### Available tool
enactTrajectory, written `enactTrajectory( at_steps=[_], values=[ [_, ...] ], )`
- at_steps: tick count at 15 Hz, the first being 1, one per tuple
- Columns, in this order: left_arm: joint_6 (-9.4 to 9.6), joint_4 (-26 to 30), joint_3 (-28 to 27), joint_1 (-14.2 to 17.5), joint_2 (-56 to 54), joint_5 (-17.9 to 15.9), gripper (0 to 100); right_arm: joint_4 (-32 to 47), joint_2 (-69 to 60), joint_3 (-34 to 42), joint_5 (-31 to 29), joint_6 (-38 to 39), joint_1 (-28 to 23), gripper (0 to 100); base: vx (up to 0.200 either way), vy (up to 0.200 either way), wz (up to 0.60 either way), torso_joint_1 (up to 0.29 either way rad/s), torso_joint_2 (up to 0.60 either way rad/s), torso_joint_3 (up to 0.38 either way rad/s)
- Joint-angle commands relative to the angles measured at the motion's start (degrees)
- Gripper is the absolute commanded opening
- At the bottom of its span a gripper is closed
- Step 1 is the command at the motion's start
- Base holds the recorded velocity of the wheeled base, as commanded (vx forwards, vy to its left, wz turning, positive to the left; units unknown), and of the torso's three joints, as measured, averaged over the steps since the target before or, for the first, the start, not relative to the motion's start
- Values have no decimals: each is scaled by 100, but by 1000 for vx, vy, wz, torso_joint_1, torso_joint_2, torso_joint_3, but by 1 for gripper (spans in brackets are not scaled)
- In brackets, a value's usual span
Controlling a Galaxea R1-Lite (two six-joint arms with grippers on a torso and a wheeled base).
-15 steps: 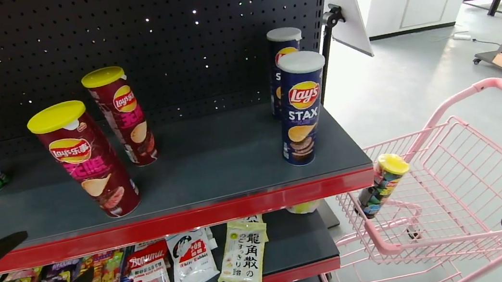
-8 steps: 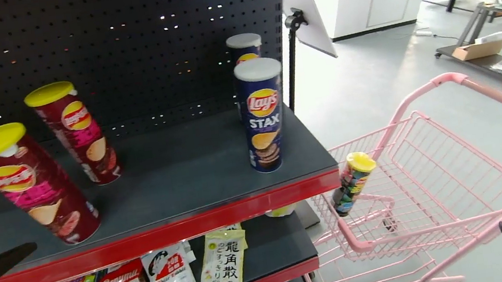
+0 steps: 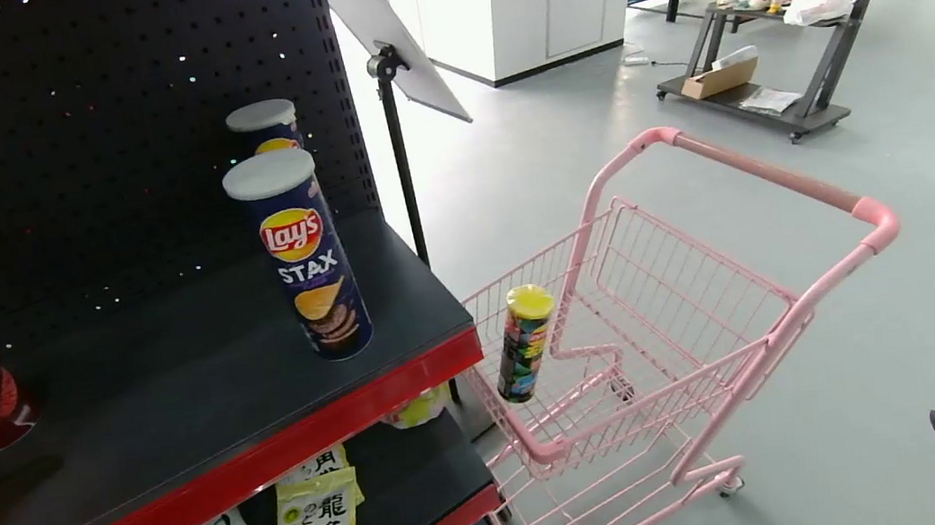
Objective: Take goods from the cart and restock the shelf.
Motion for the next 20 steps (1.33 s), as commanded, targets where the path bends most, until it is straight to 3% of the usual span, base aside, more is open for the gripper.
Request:
enactTrajectory(
  at_steps=[1, 7, 10, 20],
  values=[
    [2, -4, 5, -2, -18, 3, 100, -1, 60, -7, -2, -5, -46, 100, 0, 0, 0, 0, 0, 0],
    [2, 22, 84, 15, -352, 64, 100, -28, 429, -103, 24, -23, -170, 100, 0, 0, 0, -135, 342, 199],
    [2, 93, 93, 24, -536, 275, 100, -37, 649, -191, 24, -23, -161, 100, 0, 0, 0, -160, 395, 238],
    [2, 198, 242, 24, -1151, 548, 100, -1250, 2485, -648, 112, 179, -170, 100, 0, 0, 0, -180, 504, 318]
  ],
)
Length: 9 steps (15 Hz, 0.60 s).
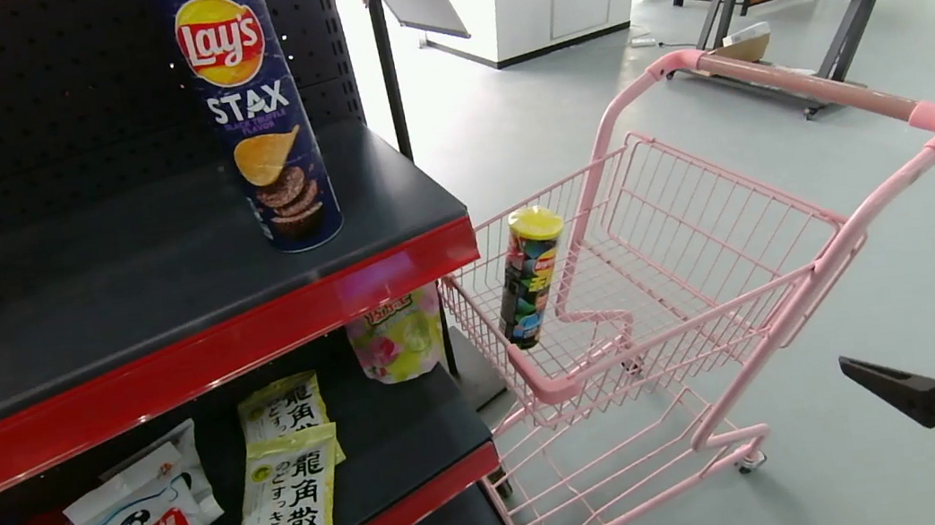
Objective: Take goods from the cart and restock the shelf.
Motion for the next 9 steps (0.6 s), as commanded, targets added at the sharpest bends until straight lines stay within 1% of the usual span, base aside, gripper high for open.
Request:
enactTrajectory(
  at_steps=[1, 2, 3, 4, 5, 7, 9],
  values=[
    [-1, 56, 81, 2, -231, 91, 100, -546, 943, -359, 1, 216, 3, 100, 0, 0, 0, -46, 163, 105],
    [-1, 126, 151, 2, -336, 179, 100, -994, 1523, -500, -8, 251, -15, 100, 0, 0, 0, -32, 85, 66],
    [-1, 135, 187, 2, -398, 196, 100, -1240, 1769, -544, 28, 260, -6, 100, 0, 0, 0, -22, 51, 46],
    [-1, 153, 248, 2, -495, 214, 100, -1469, 2261, -807, 581, 330, 47, 100, 0, 0, 0, 0, 0, 0],
    [-1, 153, 257, 2, -503, 240, 100, -1487, 2569, -1053, 1056, 453, 170, 100, 0, 0, 0, 0, 0, 0],
    [-1, 144, 239, 2, -451, 284, 100, -1495, 3079, -1546, 1100, 576, 609, 100, 0, 0, 0, 0, 0, 0],
    [-1, 144, 248, 2, -424, 284, 100, -1504, 3465, -1932, 1188, 585, 644, 100, 0, 0, 0, 0, 0, 0]
  ],
)
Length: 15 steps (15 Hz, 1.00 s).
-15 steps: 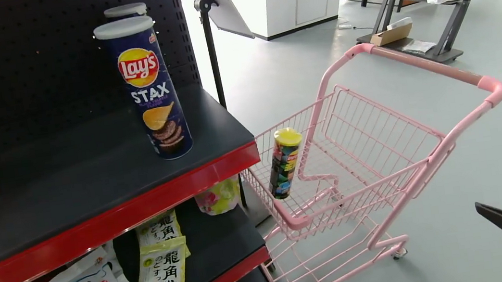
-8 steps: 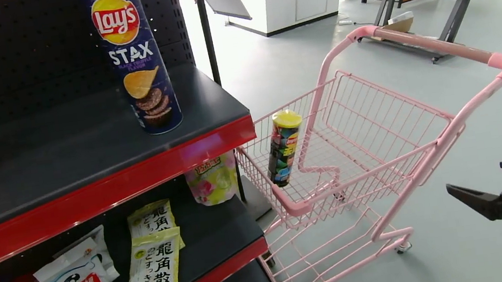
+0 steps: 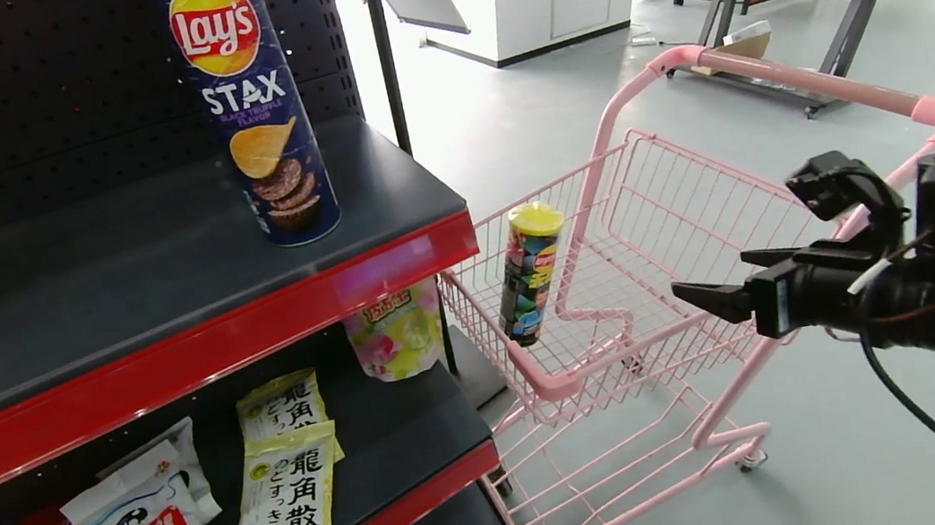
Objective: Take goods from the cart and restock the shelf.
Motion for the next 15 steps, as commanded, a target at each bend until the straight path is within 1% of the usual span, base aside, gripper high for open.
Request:
enactTrajectory(
  at_steps=[1, 2, 5, 6, 8, 10, 12, 15],
  values=[
    [-1, 5, 12, -3, 17, 0, 100, -30, 937, -525, 474, 36, 157, 100, 0, 0, 0, 0, 0, 0],
    [-1, 84, 12, -3, 17, 9, 100, -240, 1324, -754, 1072, -8, 51, 100, 0, 0, 0, 0, 0, 0],
    [-1, 137, 12, -3, 52, 44, 100, -979, 2299, -1351, 1178, -8, 25, 100, 0, 0, 0, 0, 0, 0],
    [-1, 137, 3, -3, 79, 44, 100, -1146, 2484, -1492, 1309, 1, 25, 100, 0, 0, 0, 0, 0, 0],
    [-1, 137, -15, -3, 140, 44, 100, -1155, 2695, -1720, 1529, -8, 87, 100, 0, 0, 0, 0, 0, 0],
    [-1, 137, -32, -3, 184, 44, 100, -1163, 2932, -2054, 1538, -8, 87, 100, 0, 0, 0, 0, 0, 0],
    [-1, 137, 3, -3, 184, 53, 100, -1146, 3222, -2599, 1564, 1, 104, 100, 0, 0, 0, 0, 0, 0],
    [-1, 137, -23, -3, 228, 88, 100, -1128, 3530, -3048, 1564, 1, 157, 100, 0, 0, 0, 0, 0, 0]
  ],
)
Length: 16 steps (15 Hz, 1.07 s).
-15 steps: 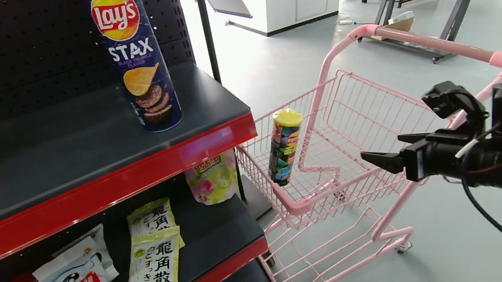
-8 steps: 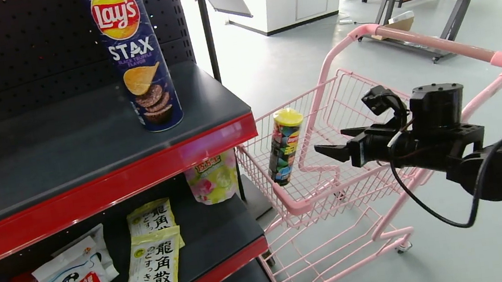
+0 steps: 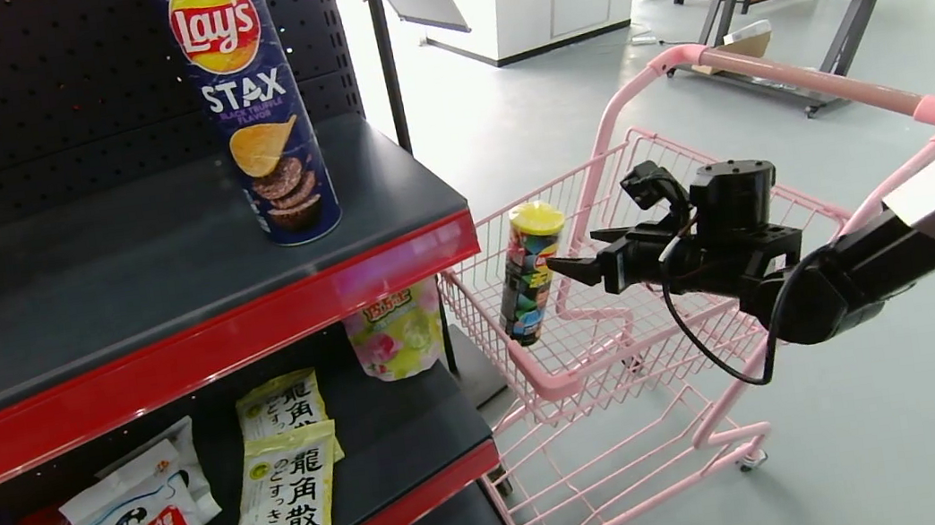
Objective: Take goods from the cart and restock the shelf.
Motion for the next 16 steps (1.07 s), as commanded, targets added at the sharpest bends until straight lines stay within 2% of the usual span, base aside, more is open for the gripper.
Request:
enactTrajectory(
  at_steps=[1, 16],
  values=[
    [-1, -3, -18, -3, 44, 1, 100, 2, 351, -355, 1, -2, 39, 100, 0, 0, 0, 0, 0, 0],
    [43, 23, 17, -3, 44, 54, 100, 37, 1335, -1823, -7, 7, 241, 100, 0, 0, 0, 0, 0, 0]
  ],
)
